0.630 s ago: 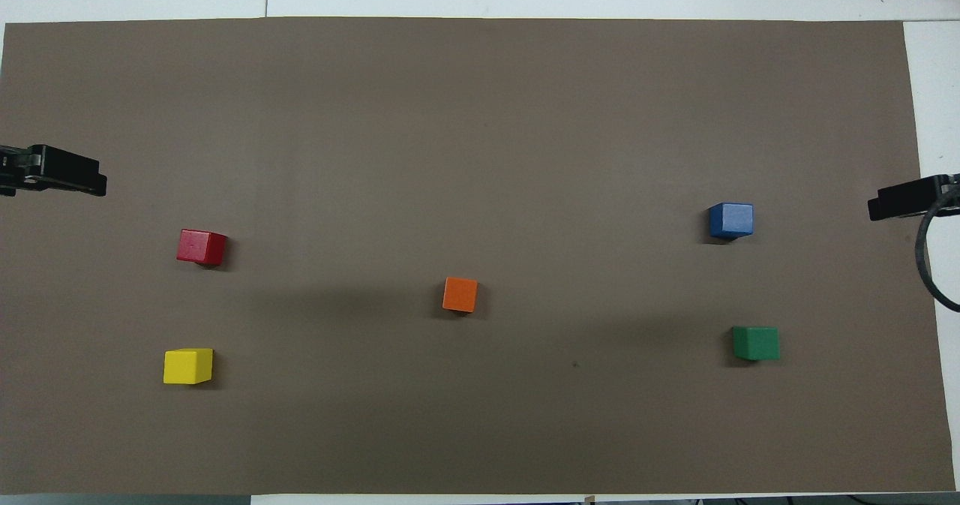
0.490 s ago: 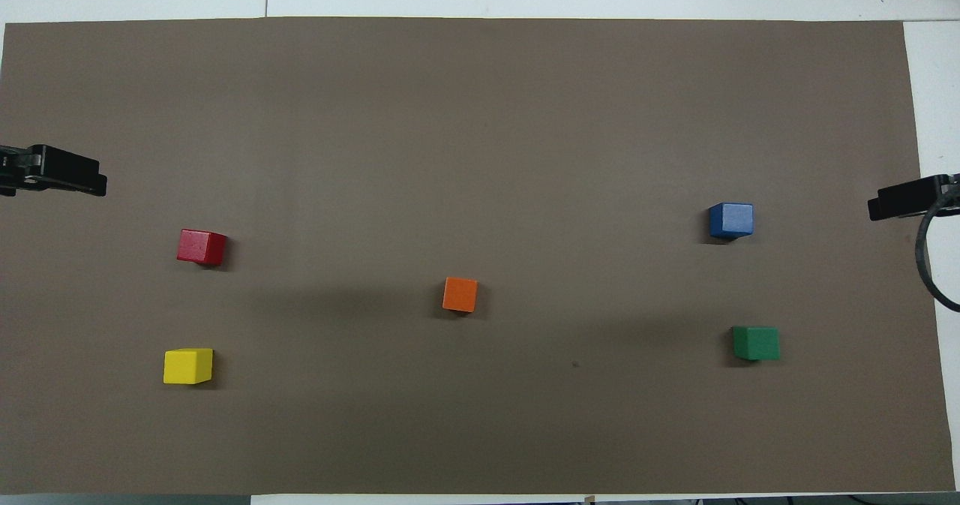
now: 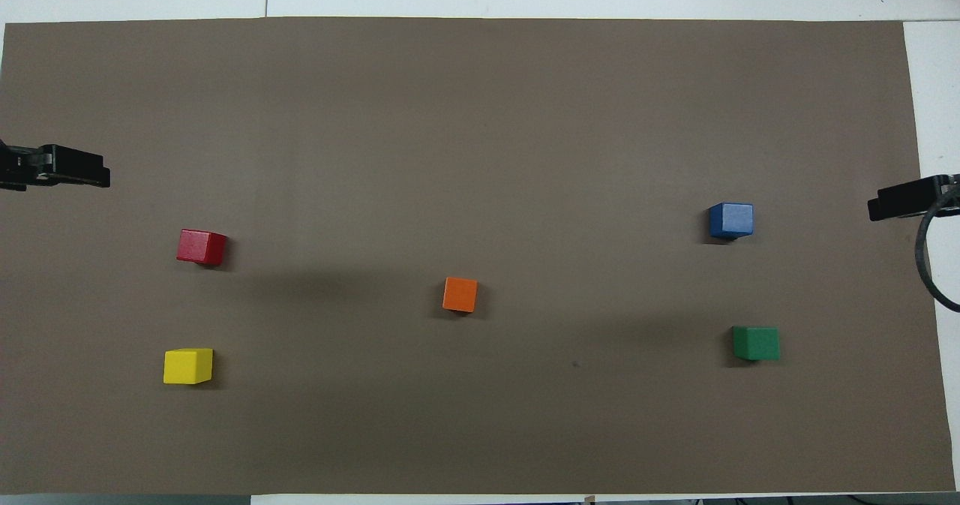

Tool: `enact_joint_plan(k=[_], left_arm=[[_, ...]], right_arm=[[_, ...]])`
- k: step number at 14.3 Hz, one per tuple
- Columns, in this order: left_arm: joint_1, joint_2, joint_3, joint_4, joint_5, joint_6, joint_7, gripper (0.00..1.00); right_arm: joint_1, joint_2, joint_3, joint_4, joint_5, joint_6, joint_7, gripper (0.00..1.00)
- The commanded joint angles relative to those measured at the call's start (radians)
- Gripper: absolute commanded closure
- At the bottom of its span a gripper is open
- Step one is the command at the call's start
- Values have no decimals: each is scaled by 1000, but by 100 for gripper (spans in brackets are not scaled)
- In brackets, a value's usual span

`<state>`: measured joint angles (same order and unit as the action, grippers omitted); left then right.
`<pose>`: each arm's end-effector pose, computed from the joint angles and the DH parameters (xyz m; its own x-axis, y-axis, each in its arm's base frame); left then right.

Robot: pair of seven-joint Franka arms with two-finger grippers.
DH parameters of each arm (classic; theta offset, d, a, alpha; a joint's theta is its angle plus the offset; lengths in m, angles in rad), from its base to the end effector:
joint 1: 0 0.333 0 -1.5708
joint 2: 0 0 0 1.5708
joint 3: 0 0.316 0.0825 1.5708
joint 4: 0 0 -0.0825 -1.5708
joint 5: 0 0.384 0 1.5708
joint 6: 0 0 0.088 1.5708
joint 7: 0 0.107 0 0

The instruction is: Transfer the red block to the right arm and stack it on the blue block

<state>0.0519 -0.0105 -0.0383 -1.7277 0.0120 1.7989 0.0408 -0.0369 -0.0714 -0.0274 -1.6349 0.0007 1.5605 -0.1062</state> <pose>0.5675 0.0086 0.5760 0.9963 -0.0300 0.0810 -0.0288 -0.9995 -0.0156 0.5297 -0.0346 0.6321 0.9991 0.0420 -0.0027 0.0420 -0.9991 -0.0030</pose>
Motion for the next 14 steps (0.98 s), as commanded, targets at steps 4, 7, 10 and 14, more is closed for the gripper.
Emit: enact_joint_plan(k=[4, 7, 10, 14], left_arm=[[2, 15, -3, -298, 11, 310, -24, 0], [3, 47, -3, -345, 13, 353, 30, 0], [-6, 81, -3, -400, 13, 416, 53, 0], [-10, 84, -3, -455, 13, 482, 57, 0]], right_arm=[[-49, -86, 6, -156, 62, 64, -69, 0], [-54, -116, 6, -301, 143, 163, -73, 0], [-77, -100, 6, -388, 333, 246, -137, 0], [-133, 23, 4, -424, 628, 265, -398, 0]])
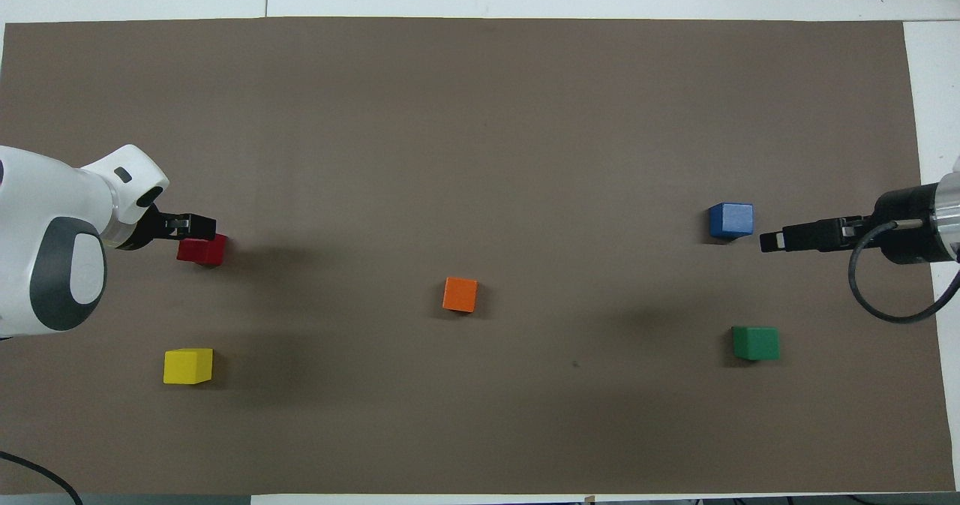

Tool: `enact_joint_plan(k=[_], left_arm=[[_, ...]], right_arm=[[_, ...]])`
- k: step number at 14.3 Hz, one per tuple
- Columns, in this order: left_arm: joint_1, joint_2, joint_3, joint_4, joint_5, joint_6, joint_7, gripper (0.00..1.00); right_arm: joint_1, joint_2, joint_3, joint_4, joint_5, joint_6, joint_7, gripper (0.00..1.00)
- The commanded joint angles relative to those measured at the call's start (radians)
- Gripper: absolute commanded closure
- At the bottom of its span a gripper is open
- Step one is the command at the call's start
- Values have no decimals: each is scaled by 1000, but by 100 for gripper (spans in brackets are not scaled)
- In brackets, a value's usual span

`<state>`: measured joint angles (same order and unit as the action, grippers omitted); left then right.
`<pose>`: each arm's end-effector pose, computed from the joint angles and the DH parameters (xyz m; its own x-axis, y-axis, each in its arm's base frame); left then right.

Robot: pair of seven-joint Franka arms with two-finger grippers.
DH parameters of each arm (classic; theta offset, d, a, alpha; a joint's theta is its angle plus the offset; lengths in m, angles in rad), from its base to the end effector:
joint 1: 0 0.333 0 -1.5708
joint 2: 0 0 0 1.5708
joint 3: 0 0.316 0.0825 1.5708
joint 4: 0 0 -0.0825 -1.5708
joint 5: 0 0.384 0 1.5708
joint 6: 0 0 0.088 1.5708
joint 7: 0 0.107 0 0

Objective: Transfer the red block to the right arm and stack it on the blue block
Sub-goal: 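Grasp the red cube with the left gripper while the right gripper rises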

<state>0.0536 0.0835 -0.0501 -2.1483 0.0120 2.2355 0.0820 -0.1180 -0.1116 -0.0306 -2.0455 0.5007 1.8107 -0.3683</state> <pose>0.5507 0.0025 0.3638 0.9963 -0.0856 0.0034 -0.0856 -0.9963 -0.0056 0.5130 -0.0369 0.4896 0.9978 0.0625 0.0221 0.0655 -0.8772 -0.4757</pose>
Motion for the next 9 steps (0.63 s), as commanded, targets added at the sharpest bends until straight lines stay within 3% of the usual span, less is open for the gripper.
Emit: enact_joint_plan(k=[1, 6, 9], left_arm=[[-11, -8, 9, -50, 13, 65, 40, 0], [-8, 1, 9, -100, 13, 117, 68, 0], [-11, 25, 9, -105, 13, 138, 68, 0]], right_arm=[[-55, 90, 8, -15, 187, 15, -180, 0], [-46, 162, 9, -53, 533, -7, -342, 0], [-11, 159, 11, -62, 709, -42, -350, 0]])
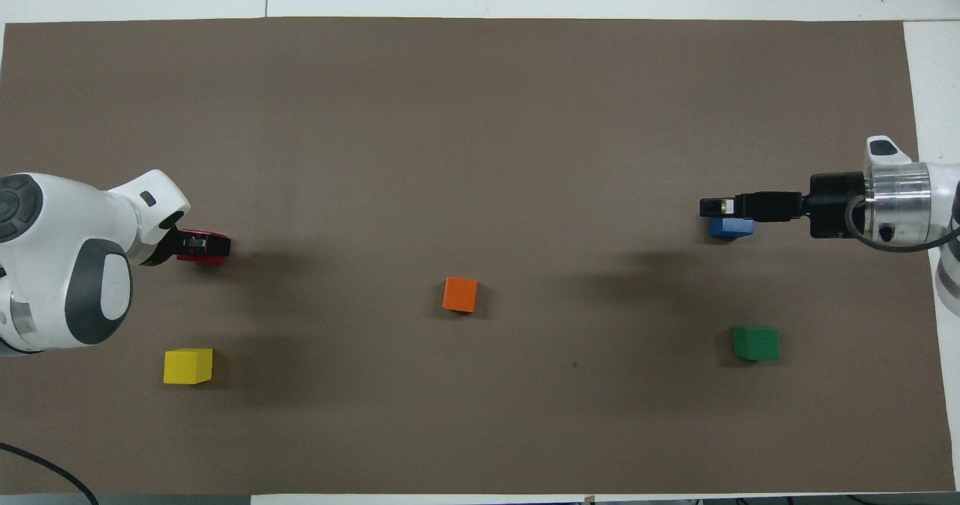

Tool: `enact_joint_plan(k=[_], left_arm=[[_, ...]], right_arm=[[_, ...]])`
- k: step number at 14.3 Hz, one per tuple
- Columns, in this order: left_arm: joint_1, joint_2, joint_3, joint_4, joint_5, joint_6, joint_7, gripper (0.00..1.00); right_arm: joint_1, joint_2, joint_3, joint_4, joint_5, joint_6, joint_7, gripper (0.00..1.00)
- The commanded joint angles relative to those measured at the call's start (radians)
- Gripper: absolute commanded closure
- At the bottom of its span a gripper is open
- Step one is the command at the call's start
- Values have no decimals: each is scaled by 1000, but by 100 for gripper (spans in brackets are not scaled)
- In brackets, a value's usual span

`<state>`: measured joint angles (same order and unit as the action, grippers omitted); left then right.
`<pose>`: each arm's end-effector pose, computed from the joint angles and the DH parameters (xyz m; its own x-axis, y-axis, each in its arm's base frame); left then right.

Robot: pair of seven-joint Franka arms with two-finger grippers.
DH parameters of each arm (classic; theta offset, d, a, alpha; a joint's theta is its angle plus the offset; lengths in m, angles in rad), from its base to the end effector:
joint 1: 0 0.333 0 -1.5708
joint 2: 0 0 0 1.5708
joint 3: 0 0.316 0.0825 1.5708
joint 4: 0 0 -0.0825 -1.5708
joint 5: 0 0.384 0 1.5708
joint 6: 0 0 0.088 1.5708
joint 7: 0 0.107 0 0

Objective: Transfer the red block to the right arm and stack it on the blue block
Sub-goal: 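Grasp the red cube with the left gripper while the right gripper rises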

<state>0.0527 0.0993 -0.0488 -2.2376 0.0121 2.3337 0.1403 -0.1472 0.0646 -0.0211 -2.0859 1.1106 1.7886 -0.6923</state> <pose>0.5350 0.0024 0.3253 0.9896 -0.1440 -0.0036 -0.1440 -0.9896 -0.0034 0.5448 -0.0148 0.4101 0.9912 -0.0318 0.1284 0.0965 -0.4897 -0.8665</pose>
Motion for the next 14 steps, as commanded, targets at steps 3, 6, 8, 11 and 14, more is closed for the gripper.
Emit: enact_joint_plan(k=[3, 6, 8, 11, 14], left_arm=[[-10, 14, 7, -17, 12, 33, 7, 22], [-7, 42, 7, 4, 12, 35, -22, 100], [-2, 57, 4, 70, -10, -28, -72, 100], [-37, 56, -2, 286, -52, -384, -262, 100], [-105, -27, -2, 386, -189, -578, -448, 100]], right_arm=[[23, 10, 7, -25, 215, -92, -73, 0], [23, 125, 12, -14, 323, -207, -171, 0], [25, 167, 44, -10, 394, -253, -188, 0], [26, 227, 102, -8, 533, -356, -188, 0], [95, 245, 112, -14, 683, -447, -185, 0]])
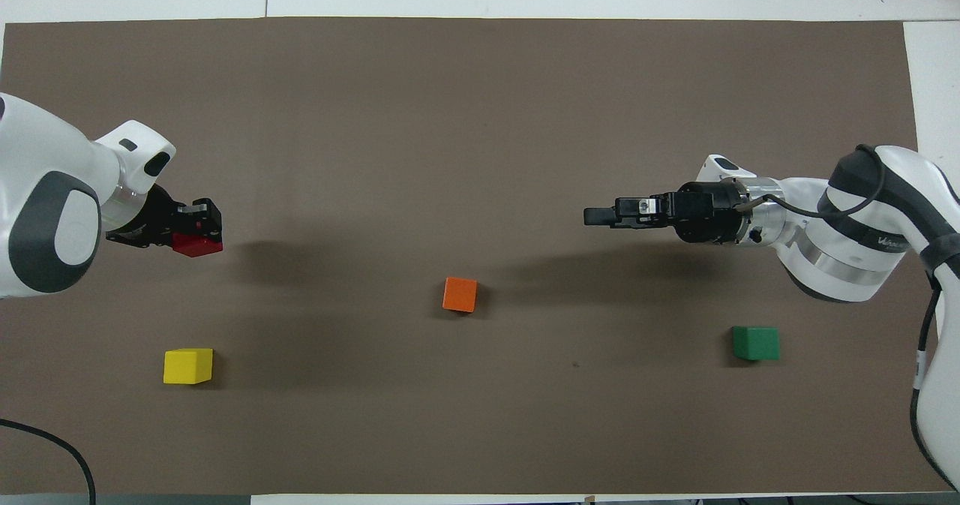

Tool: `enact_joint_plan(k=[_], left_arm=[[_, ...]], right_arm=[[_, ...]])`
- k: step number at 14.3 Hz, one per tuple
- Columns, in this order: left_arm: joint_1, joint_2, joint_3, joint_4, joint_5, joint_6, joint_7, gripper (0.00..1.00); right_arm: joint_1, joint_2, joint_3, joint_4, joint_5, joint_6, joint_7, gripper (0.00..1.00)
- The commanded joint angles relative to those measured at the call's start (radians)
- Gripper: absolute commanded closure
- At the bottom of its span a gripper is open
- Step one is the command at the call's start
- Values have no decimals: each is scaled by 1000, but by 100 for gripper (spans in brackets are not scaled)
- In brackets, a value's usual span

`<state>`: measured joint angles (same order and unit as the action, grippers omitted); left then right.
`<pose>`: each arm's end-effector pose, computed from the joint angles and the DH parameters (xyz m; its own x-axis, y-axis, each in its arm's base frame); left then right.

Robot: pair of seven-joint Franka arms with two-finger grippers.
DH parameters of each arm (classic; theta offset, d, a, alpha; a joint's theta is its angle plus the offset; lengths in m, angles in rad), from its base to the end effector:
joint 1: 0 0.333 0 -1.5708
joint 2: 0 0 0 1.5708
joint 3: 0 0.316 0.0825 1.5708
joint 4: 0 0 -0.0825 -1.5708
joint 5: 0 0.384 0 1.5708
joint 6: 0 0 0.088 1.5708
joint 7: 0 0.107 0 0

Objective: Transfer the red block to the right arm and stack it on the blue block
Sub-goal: 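Lift the red cube toward the center while the right gripper approaches it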

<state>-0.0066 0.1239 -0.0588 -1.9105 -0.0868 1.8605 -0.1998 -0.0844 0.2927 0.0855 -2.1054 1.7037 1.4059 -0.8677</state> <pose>0.5680 -0.0430 0.4183 0.9695 0.1581 -0.1873 0.1698 -0.9843 0.0486 0.5497 0.1172 0.3482 0.9986 0.0003 0.0529 0.0514 0.2337 -0.9710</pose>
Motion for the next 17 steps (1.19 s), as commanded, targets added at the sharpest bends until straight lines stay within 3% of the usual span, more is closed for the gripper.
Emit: enact_joint_plan(k=[1, 3, 9, 11, 13, 17], left_arm=[[-53, -102, 7, 64, -149, -130, -178, 100], [-52, -183, -38, 79, -253, -161, -351, 100], [-53, -216, -110, 142, -513, -252, -959, 100], [-52, -216, -159, 142, -525, -193, -1128, 100], [-53, -214, -168, 146, -643, -141, -1237, 100], [-56, -210, -311, 120, -643, 115, -1472, 100]], right_arm=[[58, 48, 5, 7, 146, -112, -10, 0], [101, 65, 5, 8, 240, -182, -13, 0], [170, 157, 7, 7, 363, -376, -13, 0], [205, 212, 19, 14, 425, -456, -11, 0], [216, 226, 26, 15, 442, -479, 33, 0], [270, 240, 45, 30, 574, -486, 81, 0]])
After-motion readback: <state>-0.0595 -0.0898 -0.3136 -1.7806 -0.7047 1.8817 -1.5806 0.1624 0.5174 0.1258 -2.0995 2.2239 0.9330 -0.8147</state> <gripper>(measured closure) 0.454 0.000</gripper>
